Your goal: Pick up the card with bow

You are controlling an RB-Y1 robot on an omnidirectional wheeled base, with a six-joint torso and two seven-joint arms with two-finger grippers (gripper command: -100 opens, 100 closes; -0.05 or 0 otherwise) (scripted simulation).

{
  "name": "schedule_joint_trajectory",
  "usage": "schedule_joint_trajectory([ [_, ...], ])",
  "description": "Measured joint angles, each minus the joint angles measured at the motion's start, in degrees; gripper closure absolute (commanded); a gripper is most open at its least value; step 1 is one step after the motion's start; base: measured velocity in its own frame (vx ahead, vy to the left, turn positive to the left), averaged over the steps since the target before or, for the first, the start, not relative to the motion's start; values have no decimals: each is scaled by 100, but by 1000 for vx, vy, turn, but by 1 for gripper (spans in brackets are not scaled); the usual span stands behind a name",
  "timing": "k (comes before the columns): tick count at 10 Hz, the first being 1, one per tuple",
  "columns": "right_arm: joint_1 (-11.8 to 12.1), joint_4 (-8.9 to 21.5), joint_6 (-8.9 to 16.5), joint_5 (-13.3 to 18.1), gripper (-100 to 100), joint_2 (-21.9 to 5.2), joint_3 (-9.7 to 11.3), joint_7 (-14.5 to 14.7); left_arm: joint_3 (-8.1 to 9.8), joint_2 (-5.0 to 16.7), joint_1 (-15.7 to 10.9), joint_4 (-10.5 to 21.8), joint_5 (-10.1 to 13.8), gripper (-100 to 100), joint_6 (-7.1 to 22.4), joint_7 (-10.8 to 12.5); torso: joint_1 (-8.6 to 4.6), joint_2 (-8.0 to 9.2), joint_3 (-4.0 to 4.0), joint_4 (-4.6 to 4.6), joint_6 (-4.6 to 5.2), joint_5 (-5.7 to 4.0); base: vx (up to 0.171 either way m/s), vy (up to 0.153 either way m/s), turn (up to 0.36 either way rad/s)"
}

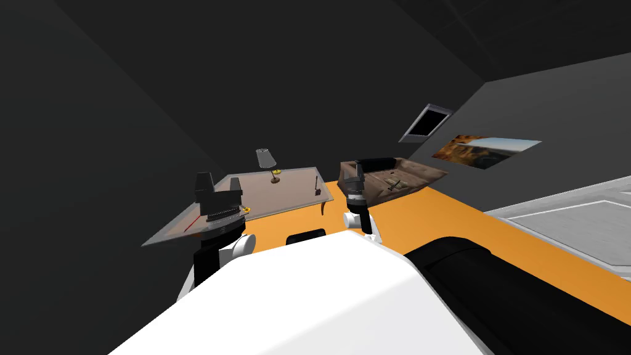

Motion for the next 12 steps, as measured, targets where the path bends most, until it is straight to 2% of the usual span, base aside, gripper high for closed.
schedule_joint_trajectory([
  [6,-5,175,-101,-796,-100,-277,8,-127,0,0,0,0,0,0,0,0,-1,-2,-1,0,1,0,4,0,166],
  [12,12,440,-253,-1790,-100,-551,39,-312,0,0,0,0,0,0,0,0,-1,-3,-2,-1,2,0,5,-1,143],
])
